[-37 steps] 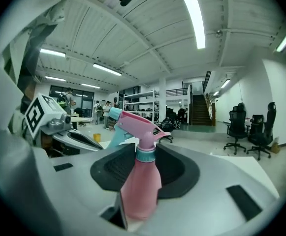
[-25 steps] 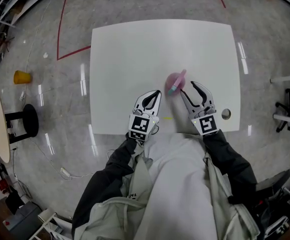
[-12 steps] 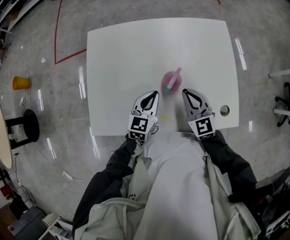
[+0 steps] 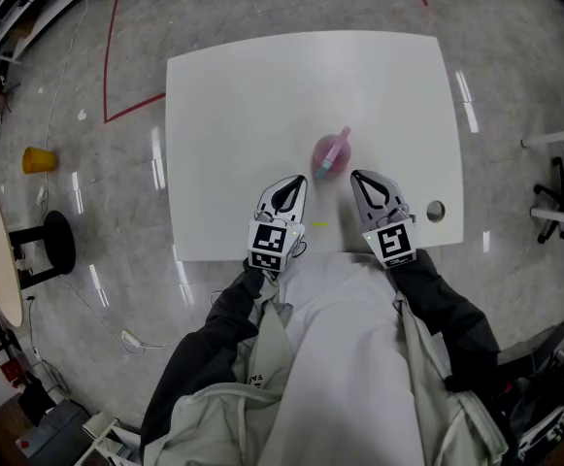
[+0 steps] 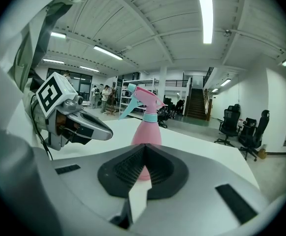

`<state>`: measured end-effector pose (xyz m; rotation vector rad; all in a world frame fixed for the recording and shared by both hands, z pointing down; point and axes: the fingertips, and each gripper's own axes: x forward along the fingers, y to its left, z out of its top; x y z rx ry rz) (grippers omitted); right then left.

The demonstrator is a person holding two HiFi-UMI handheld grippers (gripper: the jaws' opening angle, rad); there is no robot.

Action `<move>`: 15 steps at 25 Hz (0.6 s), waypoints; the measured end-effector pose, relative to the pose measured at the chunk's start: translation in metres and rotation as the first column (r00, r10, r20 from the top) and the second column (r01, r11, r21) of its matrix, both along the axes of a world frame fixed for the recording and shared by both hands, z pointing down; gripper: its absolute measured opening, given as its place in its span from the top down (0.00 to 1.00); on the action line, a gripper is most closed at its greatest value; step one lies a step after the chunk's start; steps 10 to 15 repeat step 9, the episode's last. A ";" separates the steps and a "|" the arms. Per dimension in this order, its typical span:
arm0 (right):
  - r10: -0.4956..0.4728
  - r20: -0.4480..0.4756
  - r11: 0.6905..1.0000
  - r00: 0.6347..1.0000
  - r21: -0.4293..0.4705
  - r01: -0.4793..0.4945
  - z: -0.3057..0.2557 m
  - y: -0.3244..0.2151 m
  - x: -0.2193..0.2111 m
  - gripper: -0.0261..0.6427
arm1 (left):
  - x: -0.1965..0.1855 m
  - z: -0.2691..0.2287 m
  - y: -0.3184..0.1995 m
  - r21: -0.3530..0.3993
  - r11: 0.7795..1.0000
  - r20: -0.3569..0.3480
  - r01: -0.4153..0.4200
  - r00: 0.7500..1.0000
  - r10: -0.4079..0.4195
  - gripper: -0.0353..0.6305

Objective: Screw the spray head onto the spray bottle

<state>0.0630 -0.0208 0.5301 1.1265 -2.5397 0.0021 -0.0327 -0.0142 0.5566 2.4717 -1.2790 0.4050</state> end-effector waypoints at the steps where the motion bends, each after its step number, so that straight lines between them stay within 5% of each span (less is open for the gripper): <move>1: -0.001 0.000 1.000 1.000 -0.001 0.001 0.000 0.000 -0.001 0.97 | 0.000 0.000 0.000 -0.001 1.000 0.000 -0.001 1.000 0.001 0.94; 15: 0.011 0.036 1.000 0.999 -0.014 -0.011 -0.002 -0.004 0.000 0.97 | 0.000 0.001 -0.002 -0.008 1.000 -0.002 -0.005 1.000 0.005 0.94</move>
